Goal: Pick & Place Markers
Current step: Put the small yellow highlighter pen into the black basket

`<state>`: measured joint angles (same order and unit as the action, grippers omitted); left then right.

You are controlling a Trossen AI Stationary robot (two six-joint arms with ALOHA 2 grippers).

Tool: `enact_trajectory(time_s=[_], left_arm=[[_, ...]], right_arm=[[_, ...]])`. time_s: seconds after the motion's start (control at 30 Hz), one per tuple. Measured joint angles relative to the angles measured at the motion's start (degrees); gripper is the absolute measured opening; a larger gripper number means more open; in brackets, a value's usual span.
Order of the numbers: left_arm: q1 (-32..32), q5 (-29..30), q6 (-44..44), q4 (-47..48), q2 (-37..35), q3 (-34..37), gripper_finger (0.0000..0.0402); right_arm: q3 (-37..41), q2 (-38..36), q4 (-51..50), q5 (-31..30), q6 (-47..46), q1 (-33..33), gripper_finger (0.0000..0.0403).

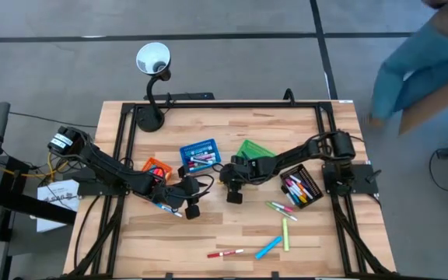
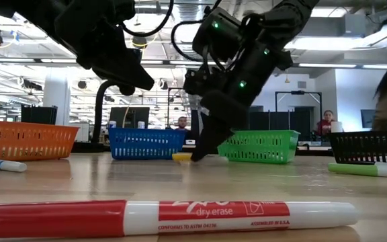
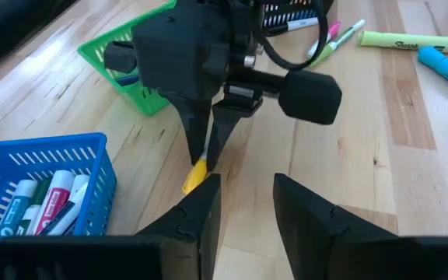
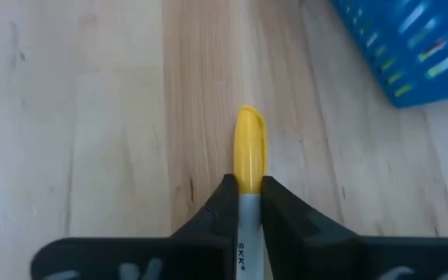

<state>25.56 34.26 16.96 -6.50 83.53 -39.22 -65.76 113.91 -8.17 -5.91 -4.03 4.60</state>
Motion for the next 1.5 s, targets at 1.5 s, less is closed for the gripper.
enact_trajectory(time_s=[1.5], left_arm=[[0.04,-0.02,0.03,0.00,0.00,0.00,0.0115]], right_arm=[[9.70,-29.33,-67.46,-7.35,-61.91,22.30,0.0035]])
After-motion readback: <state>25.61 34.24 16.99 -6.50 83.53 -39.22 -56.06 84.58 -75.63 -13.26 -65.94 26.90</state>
